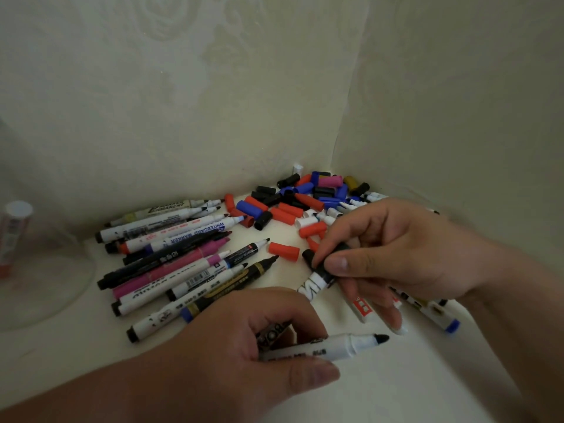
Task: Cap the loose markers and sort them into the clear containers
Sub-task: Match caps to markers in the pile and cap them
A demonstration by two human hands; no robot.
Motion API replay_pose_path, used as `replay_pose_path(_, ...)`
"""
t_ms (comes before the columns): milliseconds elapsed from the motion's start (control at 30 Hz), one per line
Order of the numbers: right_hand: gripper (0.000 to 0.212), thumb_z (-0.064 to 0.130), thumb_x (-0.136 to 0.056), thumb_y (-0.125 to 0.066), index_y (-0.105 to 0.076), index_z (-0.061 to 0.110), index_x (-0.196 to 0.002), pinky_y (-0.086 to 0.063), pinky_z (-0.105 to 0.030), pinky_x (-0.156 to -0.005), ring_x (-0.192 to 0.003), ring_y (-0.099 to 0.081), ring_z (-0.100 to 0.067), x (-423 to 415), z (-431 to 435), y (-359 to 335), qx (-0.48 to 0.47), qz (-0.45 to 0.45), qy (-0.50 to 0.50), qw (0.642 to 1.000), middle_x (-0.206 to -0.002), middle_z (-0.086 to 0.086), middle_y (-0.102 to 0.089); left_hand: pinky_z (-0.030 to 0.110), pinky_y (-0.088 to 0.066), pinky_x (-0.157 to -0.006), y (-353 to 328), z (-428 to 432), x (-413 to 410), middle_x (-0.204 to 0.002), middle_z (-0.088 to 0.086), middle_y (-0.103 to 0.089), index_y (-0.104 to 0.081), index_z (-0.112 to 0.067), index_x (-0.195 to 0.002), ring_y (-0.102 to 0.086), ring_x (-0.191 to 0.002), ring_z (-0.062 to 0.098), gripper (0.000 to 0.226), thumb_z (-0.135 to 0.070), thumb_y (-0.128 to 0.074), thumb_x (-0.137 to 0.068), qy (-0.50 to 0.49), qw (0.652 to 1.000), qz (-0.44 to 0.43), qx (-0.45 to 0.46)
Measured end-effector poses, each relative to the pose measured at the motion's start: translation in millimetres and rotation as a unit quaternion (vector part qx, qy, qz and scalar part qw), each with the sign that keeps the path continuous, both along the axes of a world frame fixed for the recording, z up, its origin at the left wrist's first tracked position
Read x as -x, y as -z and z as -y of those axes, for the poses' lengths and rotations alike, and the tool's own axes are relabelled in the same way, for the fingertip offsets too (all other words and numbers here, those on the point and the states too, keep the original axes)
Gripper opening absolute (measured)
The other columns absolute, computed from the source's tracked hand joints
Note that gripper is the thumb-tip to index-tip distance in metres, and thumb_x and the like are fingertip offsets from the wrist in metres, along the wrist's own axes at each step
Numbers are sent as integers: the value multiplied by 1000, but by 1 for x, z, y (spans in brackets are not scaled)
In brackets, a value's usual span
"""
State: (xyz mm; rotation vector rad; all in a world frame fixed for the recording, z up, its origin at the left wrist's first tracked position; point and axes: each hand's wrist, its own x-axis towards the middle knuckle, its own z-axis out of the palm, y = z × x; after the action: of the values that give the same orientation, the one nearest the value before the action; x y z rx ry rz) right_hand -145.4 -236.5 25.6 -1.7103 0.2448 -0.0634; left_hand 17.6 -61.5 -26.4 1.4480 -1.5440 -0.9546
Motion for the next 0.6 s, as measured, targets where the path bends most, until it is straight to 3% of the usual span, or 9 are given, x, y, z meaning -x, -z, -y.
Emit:
replay_pose_path(100,23,14,-85,-69,-69,-4,-99,-51,-27,-41,-37,-57,-20,-2,-3,1,12,7,10,1000,-64,-17,-66,25,-47,-63,0,1,1,-76,-7,-64,-73,-38,-90,-58,-65,5,31,-61,-77,-69,-4,1000,-15,-4)
replay_pose_path(200,19,19,-84,-73,-73,3,-95,-49,-26,-41,-38,-56,-20,6,6,-5,66,57,88,992,-62,-16,-65,24,-39,-52,-2,2,-1,-59,-3,-51,-72,-30,-89,-47,-53,9,31,-54,-81,-70,-17,995,-93,-40)
replay_pose_path(267,29,27,-75,-83,-73,5,-92,-46,-24,-37,-35,-48,-17,21,17,-16,40,116,139,983,-58,-16,-60,25,-36,-46,-4,2,-2,-55,-4,-47,-72,-27,-89,-41,-48,12,31,-51,-81,-71,-21,985,-158,-60)
replay_pose_path(333,33,22,-72,-86,-70,4,-93,-48,-29,-36,-32,-47,-17,36,21,-25,0,154,115,981,-57,-20,-57,25,-36,-45,-5,3,0,-52,1,-47,-72,-27,-88,-40,-46,16,30,-51,-84,-73,-38,978,-194,-62)
replay_pose_path(433,22,11,-77,-82,-71,2,-93,-53,-44,-38,-36,-59,-23,40,11,-27,24,134,36,990,-61,-21,-66,26,-37,-45,-9,5,5,-50,6,-49,-73,-31,-85,-42,-44,18,28,-48,-79,-64,-68,977,-190,-63)
replay_pose_path(600,14,2,-76,-73,-75,8,-89,-56,-44,-41,-41,-64,-26,25,-7,-23,89,88,60,990,-65,-18,-70,30,-38,-49,-10,8,12,-51,0,-55,-72,-55,-94,-45,-47,18,33,-51,-73,-62,-95,981,-164,-46)
